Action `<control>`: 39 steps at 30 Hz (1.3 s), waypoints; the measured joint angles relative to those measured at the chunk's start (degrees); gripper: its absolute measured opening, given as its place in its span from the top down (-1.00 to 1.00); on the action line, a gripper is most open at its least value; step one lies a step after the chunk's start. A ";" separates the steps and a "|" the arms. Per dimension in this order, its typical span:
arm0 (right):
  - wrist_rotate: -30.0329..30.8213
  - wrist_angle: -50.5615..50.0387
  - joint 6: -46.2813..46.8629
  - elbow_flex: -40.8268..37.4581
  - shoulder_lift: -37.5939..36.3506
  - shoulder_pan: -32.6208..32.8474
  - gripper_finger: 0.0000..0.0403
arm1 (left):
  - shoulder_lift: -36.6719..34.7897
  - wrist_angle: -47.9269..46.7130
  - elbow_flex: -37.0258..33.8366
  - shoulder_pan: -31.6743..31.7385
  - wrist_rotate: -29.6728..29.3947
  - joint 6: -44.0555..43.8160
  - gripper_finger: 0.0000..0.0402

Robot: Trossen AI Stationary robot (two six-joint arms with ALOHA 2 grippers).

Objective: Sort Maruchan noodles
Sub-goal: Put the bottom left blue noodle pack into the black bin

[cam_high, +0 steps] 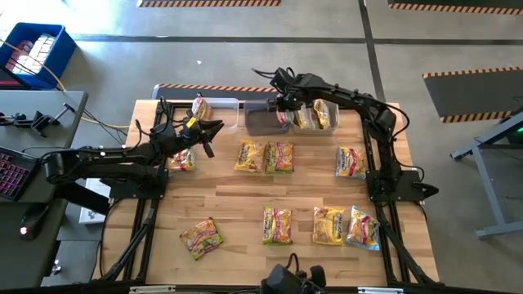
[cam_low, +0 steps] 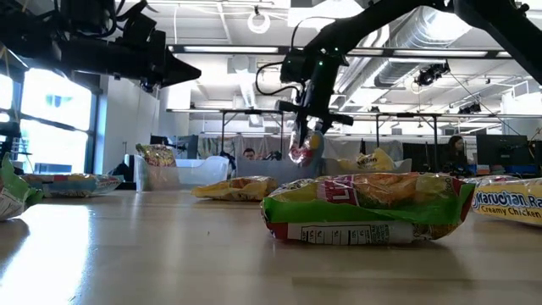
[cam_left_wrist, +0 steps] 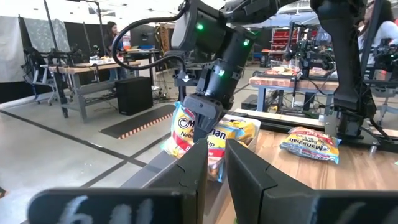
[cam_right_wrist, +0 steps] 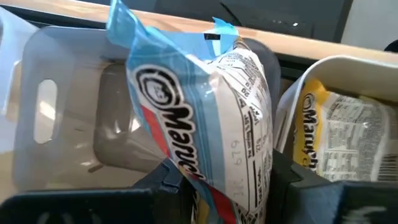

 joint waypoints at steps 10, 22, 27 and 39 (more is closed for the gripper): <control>-1.98 -1.22 0.06 0.04 2.57 0.00 0.51 | 0.00 -0.06 0.01 0.00 0.00 -0.46 0.77; 3.59 1.23 -4.15 0.04 2.64 0.04 0.29 | 0.00 -0.09 0.02 0.00 0.03 -0.46 0.77; 4.93 1.33 -3.93 0.04 2.64 -0.09 0.17 | 0.00 -0.20 0.02 0.00 1.62 -0.50 0.77; 4.36 1.25 -10.45 0.04 2.56 -0.55 0.18 | 0.00 -0.73 0.02 0.00 1.64 -0.49 0.77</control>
